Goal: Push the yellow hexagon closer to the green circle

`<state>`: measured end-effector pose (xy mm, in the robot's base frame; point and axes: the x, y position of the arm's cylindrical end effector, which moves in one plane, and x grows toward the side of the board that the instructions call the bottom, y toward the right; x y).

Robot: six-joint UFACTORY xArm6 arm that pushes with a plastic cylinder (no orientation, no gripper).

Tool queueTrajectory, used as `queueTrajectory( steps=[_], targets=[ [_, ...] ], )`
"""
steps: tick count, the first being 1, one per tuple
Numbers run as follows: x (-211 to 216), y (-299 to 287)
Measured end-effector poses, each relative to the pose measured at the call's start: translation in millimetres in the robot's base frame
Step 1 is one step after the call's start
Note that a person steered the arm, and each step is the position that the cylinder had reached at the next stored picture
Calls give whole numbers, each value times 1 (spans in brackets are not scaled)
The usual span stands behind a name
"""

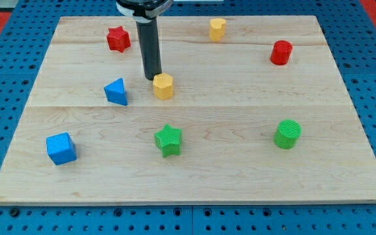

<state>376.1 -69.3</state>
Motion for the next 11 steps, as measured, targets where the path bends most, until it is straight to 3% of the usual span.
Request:
queueTrajectory(
  steps=[2,4,8,11],
  targets=[
    [48,35],
    [82,16],
    [62,48],
    [90,120]
  ],
)
